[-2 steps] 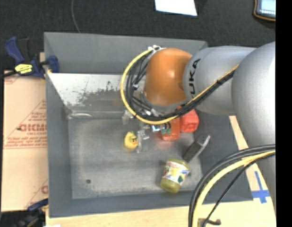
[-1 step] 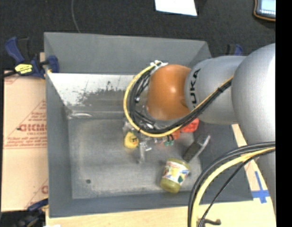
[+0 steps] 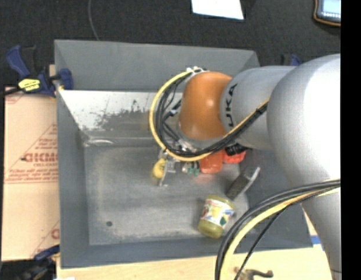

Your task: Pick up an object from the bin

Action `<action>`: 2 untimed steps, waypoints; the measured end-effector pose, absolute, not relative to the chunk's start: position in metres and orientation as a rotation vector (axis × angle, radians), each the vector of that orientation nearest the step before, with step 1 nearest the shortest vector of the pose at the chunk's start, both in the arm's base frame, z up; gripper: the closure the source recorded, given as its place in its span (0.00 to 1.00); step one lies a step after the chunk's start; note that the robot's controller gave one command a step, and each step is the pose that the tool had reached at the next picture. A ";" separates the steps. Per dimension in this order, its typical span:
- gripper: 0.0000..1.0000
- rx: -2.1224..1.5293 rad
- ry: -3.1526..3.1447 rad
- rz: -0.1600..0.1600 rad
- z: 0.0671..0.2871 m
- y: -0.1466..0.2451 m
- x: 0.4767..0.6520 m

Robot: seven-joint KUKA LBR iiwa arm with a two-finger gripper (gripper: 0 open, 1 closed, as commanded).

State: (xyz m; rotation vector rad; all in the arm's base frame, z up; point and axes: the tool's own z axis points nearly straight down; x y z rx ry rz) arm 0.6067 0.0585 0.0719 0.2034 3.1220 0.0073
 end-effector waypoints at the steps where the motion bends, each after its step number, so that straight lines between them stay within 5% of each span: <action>1: 1.00 0.204 3.122 0.008 0.072 0.058 0.607; 2: 1.00 0.204 3.127 0.007 0.084 0.058 0.605</action>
Offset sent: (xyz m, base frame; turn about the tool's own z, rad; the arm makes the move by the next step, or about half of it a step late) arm -0.0001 0.0001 0.0464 0.0001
